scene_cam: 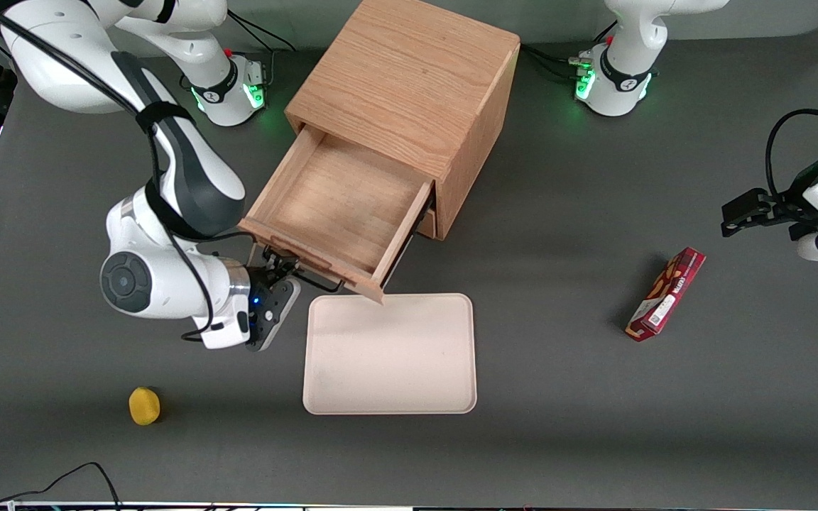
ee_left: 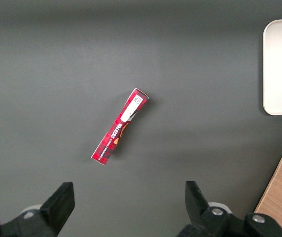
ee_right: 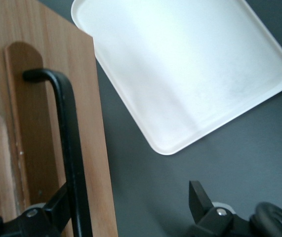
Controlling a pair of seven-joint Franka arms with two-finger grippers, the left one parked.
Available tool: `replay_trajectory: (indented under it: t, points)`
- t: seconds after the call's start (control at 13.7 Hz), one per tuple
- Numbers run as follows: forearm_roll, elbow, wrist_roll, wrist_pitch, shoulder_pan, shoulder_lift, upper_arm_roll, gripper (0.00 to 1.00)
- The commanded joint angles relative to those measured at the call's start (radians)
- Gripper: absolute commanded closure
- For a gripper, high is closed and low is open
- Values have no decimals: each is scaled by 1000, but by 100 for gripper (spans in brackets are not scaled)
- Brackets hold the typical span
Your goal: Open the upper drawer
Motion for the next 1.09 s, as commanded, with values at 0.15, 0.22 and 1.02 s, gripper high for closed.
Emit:
replay_trajectory:
  t: [0.15, 0.22, 1.02]
  points:
    - [-26, 128, -149, -34, 13, 66, -45, 0]
    - [-23, 137, -147, -39, 13, 69, -45, 0]
    - [-15, 226, 606, -315, 18, -248, -25, 0]
